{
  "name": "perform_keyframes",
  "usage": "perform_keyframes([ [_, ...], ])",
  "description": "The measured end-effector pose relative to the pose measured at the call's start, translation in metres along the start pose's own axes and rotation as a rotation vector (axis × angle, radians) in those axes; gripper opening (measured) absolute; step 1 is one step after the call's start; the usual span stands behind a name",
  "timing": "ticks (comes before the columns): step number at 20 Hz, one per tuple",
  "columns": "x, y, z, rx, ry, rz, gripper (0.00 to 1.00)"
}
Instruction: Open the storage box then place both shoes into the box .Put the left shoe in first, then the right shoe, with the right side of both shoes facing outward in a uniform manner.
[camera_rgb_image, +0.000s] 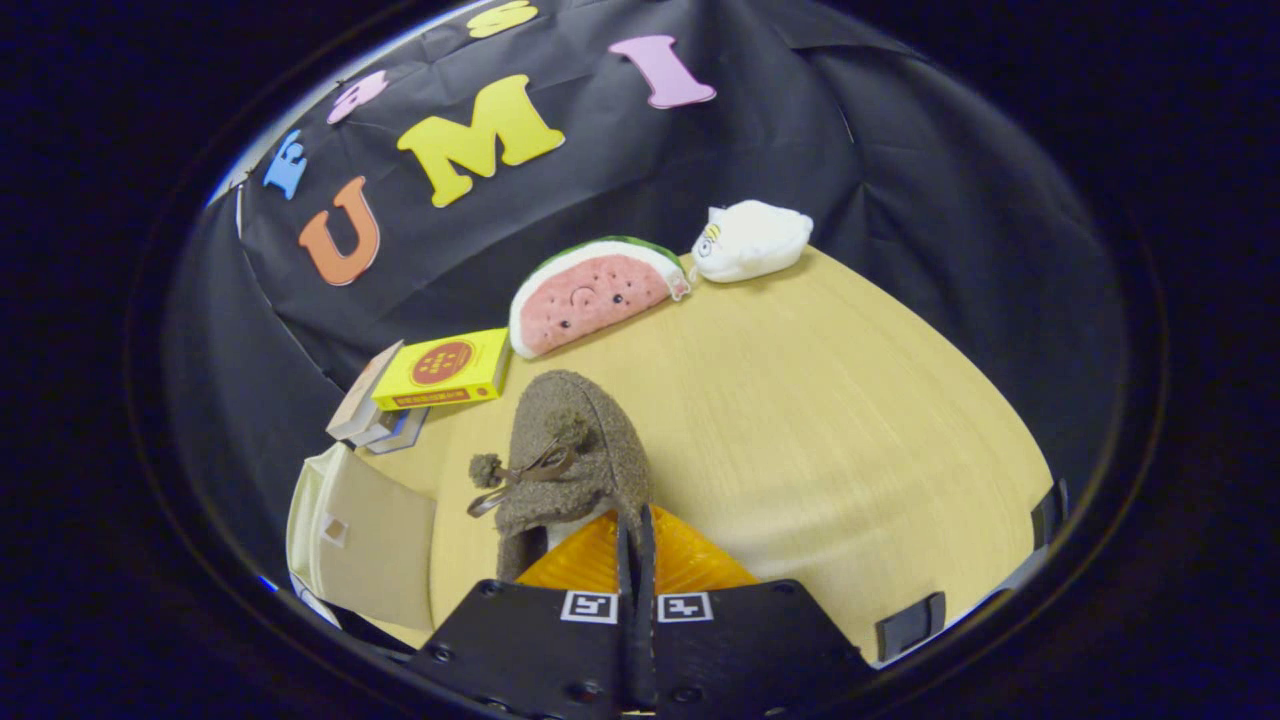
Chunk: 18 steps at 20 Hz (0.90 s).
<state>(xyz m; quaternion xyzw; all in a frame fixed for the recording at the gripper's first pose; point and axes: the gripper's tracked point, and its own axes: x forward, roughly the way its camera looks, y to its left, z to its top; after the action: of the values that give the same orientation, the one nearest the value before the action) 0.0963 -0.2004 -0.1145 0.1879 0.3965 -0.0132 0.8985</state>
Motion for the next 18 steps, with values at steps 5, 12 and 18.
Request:
perform_keyframes([
  [5,-0.035,0.099,0.008,-0.045,-0.057,0.054,0.00],
  [12,-0.053,0.239,-0.014,-0.068,-0.095,0.145,0.00],
  [18,-0.037,0.325,-0.052,-0.062,-0.077,0.195,0.00],
])
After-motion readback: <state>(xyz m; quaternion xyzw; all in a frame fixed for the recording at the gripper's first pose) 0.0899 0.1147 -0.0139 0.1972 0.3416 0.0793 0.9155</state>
